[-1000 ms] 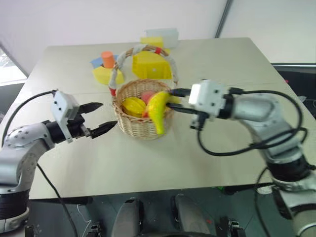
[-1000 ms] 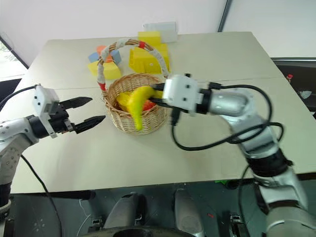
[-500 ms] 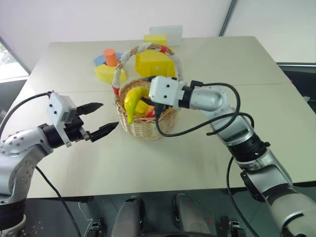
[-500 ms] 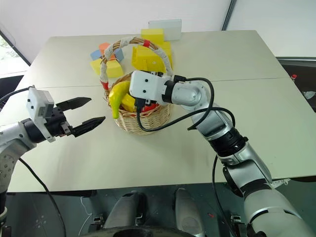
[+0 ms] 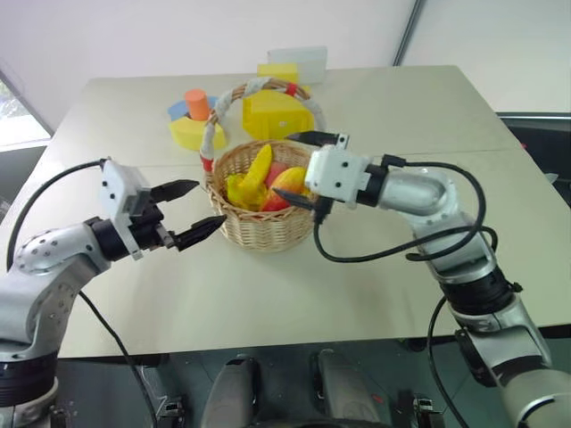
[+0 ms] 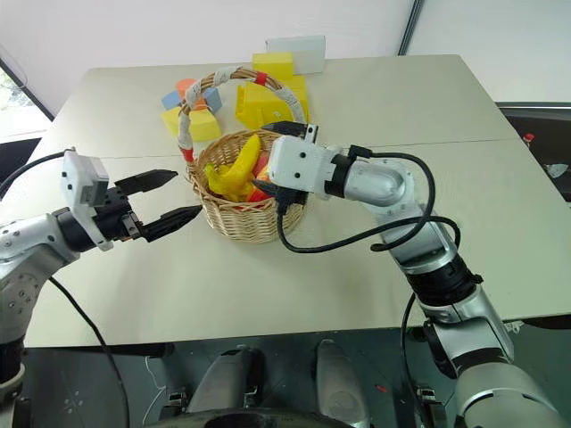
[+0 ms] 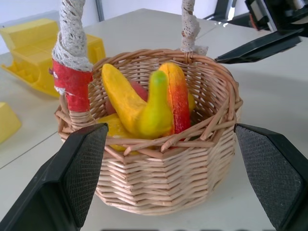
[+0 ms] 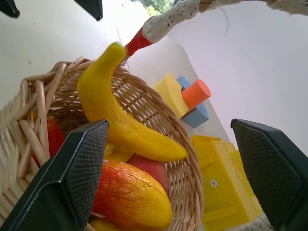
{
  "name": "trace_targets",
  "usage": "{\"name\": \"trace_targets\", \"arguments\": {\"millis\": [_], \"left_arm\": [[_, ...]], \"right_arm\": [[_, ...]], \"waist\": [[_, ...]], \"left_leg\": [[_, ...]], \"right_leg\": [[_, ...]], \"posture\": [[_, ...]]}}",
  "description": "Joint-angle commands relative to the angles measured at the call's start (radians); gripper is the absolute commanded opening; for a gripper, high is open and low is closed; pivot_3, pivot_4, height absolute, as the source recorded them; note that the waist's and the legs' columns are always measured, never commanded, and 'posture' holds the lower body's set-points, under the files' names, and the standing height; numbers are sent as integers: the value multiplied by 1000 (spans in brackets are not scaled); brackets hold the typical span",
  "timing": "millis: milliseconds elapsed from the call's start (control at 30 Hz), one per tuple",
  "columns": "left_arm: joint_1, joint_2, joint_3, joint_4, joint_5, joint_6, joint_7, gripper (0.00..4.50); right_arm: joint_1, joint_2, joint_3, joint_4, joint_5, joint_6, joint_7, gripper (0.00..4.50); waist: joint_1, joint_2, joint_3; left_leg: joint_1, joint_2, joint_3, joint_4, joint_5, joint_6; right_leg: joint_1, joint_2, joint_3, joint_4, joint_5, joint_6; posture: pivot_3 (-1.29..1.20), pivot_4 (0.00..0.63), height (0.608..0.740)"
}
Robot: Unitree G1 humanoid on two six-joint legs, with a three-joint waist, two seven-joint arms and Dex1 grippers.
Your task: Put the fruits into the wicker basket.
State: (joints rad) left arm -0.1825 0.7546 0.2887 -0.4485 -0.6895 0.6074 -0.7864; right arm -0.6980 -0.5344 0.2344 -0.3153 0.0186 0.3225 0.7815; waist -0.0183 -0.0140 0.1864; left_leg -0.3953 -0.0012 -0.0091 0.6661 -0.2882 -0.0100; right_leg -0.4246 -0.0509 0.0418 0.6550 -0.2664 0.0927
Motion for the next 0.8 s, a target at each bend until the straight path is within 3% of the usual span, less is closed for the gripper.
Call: {"name": "trace_targets", "arguments": {"millis": [33,133,233,333,467,533,733,800], "left_arm": [[-15,-1,9,-19,-19,-10,-2,4500],[-15,-7,4,-20,-17,-11,2,4500],[-20,-17,-7,-21,-19,-11,1,4500],[-39,-31,-28,-24,-22,-13,5,4500],[-56,-48,-55,-33,-18,-13,15,4500],[-57,-54,-60,-39,-19,-13,20,4500],[-36,-63,-59,-67,-29,-10,37,4500],[-31,-65,-62,-69,-28,-11,38,4500]], "right_arm": [[59,-10,-181,-121,176,202,-2,4244],[150,-10,-264,-177,295,358,-9,4244],[168,124,-349,-136,395,438,-132,4244],[134,227,-365,-17,383,404,-230,4244],[80,276,-326,152,336,300,-262,4244],[64,290,-321,209,330,270,-268,3432],[58,282,-308,234,344,236,-251,167],[60,278,-308,217,353,235,-245,42]], "waist": [[2,0,0],[6,0,0],[-4,0,0],[-9,0,0],[-10,0,0],[-9,0,0],[-4,0,0],[-3,0,0]], "left_leg": [[0,0,0,0,0,0],[0,0,0,0,0,0],[1,0,0,0,0,0],[3,1,1,0,0,0],[3,2,1,0,1,-2],[3,1,1,0,1,-2],[2,1,1,0,1,-2],[2,1,1,0,1,-2]], "right_leg": [[0,0,0,0,0,0],[1,-2,0,0,0,0],[1,-3,1,0,0,0],[1,0,2,2,0,0],[1,3,2,3,0,0],[1,3,2,3,0,0],[0,2,2,3,0,0],[0,2,2,3,0,0]], "posture": [[0,150,740],[0,150,740],[0,150,740],[0,150,740],[0,150,740],[0,150,740],[0,150,740],[0,150,740]]}}
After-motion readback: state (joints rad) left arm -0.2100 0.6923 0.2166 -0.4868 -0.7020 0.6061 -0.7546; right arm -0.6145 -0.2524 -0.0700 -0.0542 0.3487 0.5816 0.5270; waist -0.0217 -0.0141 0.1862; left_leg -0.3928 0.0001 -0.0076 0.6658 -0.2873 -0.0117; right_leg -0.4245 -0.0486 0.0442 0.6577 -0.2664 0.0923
